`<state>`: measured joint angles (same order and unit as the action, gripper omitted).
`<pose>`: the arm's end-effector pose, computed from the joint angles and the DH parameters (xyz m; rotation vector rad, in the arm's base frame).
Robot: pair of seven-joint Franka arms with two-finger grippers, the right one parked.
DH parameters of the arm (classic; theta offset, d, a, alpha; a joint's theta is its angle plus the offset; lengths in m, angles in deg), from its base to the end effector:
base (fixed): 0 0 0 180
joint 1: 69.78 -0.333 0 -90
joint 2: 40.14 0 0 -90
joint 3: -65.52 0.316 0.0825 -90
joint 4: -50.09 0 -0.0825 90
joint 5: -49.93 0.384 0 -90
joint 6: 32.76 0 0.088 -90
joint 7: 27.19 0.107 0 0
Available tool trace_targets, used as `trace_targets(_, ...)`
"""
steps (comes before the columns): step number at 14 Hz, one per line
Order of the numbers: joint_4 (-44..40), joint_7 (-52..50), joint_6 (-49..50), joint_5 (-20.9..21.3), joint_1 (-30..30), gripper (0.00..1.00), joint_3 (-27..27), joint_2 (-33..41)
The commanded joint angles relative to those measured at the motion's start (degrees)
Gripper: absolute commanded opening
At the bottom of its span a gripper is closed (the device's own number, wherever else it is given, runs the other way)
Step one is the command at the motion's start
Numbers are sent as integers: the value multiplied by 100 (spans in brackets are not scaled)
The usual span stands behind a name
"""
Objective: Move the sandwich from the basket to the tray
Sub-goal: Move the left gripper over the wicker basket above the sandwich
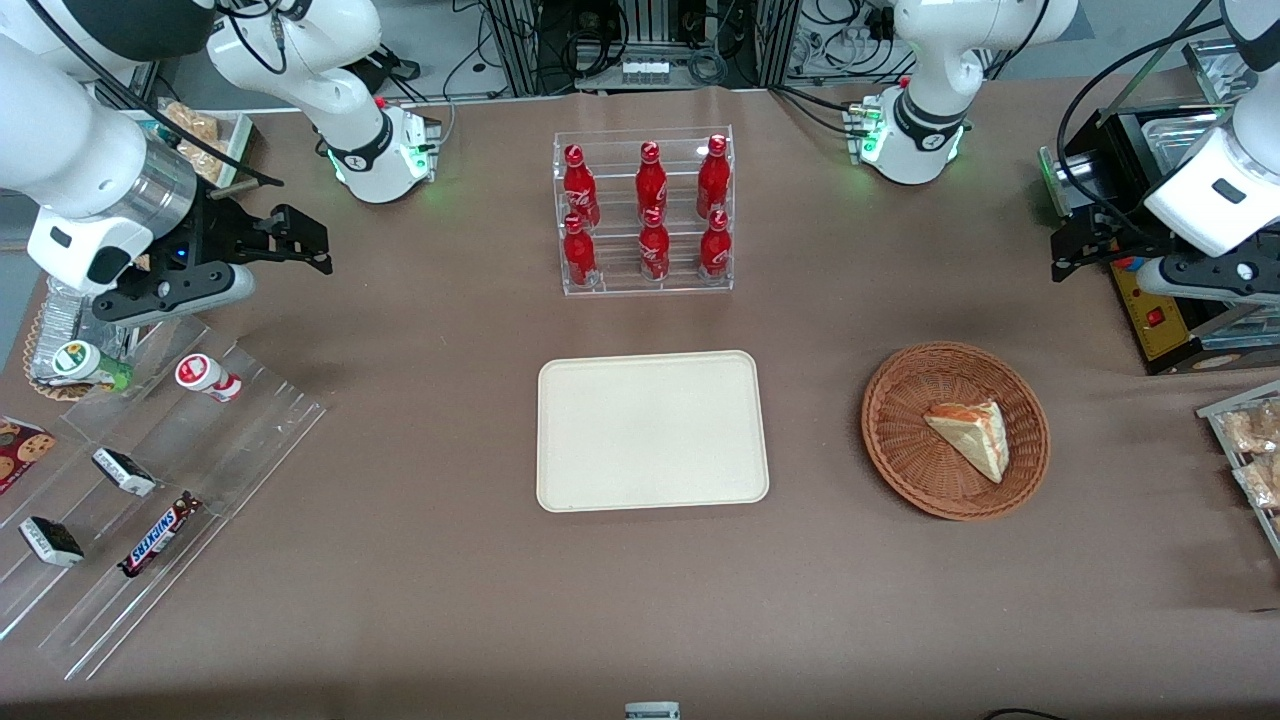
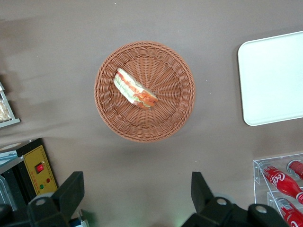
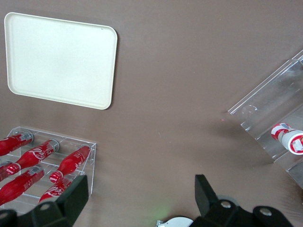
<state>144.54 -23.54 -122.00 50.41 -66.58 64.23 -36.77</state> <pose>0.5322 -0.0412 0.6188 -3.1234 0.2222 0.0502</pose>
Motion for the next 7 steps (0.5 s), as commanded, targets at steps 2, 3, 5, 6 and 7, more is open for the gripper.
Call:
trace_targets(2,-93,84,118,6,-57,100,-2,-56)
trace_targets(3,-93,84,118,6,-48,100,6,-82)
trace_targets(5,-84,84,135,6,-48,100,-2,-82)
trace_targets(6,-58,92,170,14,-48,100,-2,-82)
trace_targets(7,-23,101,197,14,-48,100,6,-82)
